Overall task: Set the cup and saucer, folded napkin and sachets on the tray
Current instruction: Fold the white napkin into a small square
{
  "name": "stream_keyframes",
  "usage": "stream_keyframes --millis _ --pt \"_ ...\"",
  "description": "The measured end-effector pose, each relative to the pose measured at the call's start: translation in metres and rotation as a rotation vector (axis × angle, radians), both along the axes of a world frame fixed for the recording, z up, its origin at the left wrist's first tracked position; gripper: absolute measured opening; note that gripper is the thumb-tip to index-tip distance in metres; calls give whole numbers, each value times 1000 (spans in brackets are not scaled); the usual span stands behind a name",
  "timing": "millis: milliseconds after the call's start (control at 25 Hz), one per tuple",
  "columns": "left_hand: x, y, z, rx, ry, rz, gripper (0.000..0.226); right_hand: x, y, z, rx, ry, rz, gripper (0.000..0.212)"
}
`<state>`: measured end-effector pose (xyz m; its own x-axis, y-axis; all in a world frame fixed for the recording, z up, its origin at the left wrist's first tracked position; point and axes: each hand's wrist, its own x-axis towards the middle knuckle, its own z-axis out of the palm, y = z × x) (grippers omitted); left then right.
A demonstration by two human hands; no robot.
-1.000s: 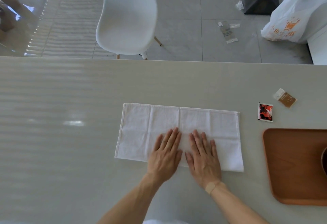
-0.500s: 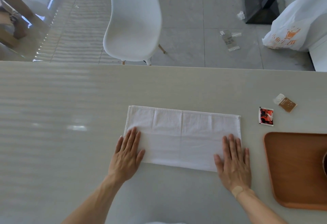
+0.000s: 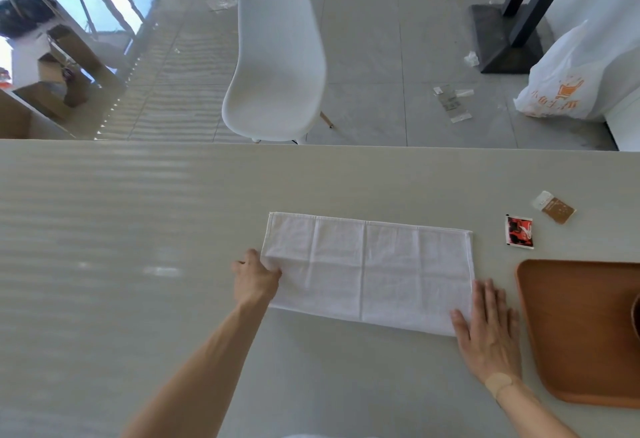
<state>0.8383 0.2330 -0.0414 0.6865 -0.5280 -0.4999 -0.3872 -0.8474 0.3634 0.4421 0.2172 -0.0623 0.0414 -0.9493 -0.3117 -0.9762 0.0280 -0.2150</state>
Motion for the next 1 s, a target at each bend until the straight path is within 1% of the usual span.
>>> stream_keyframes --millis 40,120,200,240,280,320,400,480,520,640,720,800,880,1000 --pt "2 -6 2 19 26 18 41 -2 1 0 5 -4 0 106" --pt "11 -14 1 45 88 34 37 -4 0 -1 16 -4 2 102" --pt "21 -20 1 12 184 74 33 -5 -1 -3 39 34 2 90" --pt "26 -23 1 -7 209 81 28 -5 -1 -4 51 53 -3 83" --pt "30 -26 2 -17 210 64 24 -5 -1 -4 62 68 -6 76" --pt "33 -29 2 -19 196 25 27 -5 -1 -5 75 80 -3 72" --pt "36 -33 2 -53 194 -53 29 -7 -1 -5 98 105 1 72" --pt "34 -31 2 -151 239 -92 21 -7 0 -6 95 124 12 74" --pt "32 -28 3 -198 229 -110 18 -6 1 -6 88 119 14 77" --pt "37 -16 13 -298 93 -170 17 3 6 -10 52 81 28 91" --pt "50 -7 24 -346 18 -191 15 17 12 -12 47 52 76 91" --pt "68 2 38 -373 -10 -170 13 35 18 -13 45 39 130 88" --pt "81 11 54 -378 10 -132 12 49 21 -12 38 31 157 84" --pt "81 17 76 -369 154 -93 10 49 20 -13 6 47 175 80"
